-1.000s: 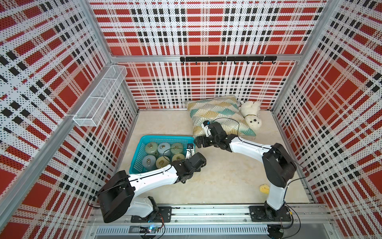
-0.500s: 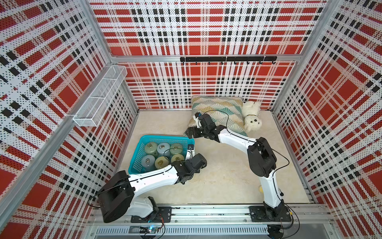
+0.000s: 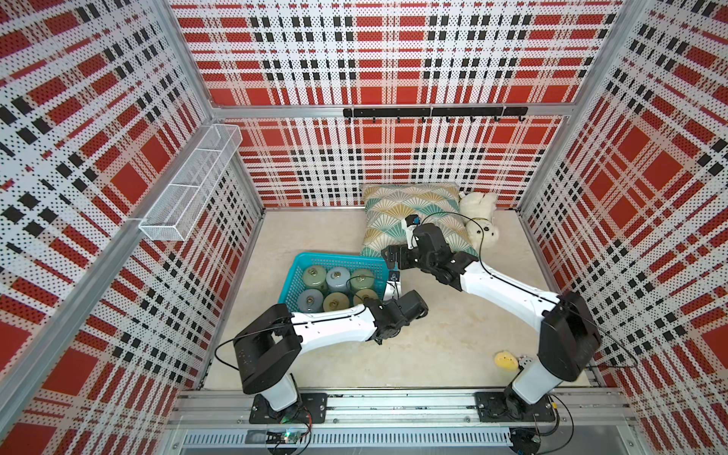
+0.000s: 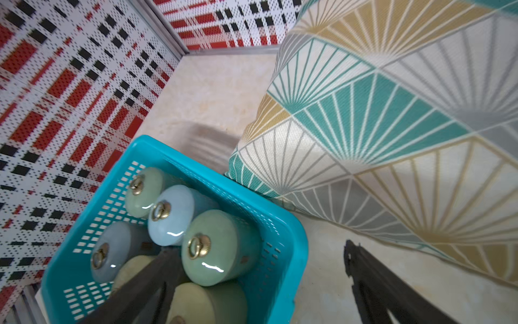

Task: Take the tea canister out of the basket
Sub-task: Adjust the distractor at the center of the board.

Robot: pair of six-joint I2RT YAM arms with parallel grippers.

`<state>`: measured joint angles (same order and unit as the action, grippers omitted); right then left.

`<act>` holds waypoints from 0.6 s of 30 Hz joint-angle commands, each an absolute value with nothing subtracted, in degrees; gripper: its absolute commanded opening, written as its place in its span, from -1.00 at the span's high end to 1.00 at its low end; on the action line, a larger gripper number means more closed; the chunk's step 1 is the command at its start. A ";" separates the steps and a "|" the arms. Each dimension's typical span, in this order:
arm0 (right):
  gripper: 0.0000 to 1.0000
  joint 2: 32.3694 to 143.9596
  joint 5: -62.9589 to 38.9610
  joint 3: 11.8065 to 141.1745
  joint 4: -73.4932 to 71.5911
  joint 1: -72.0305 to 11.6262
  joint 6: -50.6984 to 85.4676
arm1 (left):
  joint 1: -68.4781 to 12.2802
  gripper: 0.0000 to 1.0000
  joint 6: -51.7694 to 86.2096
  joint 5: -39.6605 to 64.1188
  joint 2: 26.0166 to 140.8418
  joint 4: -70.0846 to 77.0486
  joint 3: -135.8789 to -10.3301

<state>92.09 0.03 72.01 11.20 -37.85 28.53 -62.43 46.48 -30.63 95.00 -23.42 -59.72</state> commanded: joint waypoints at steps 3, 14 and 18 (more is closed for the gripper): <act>-1.00 88.65 1.85 67.61 12.05 -36.80 30.03 | -63.75 0.78 47.20 -21.80 95.40 -12.41 -64.32; -1.00 81.08 -0.11 59.59 13.76 -37.41 35.98 | -60.12 -0.35 46.38 -21.83 77.43 -14.15 -54.02; -1.00 81.93 1.73 60.70 15.83 -40.22 37.25 | -55.01 -0.53 46.21 -20.65 65.46 -14.48 -47.95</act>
<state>81.67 1.13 60.18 13.47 -38.30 35.59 -58.02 46.33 -21.82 70.83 -16.08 -51.03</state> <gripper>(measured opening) 0.999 0.751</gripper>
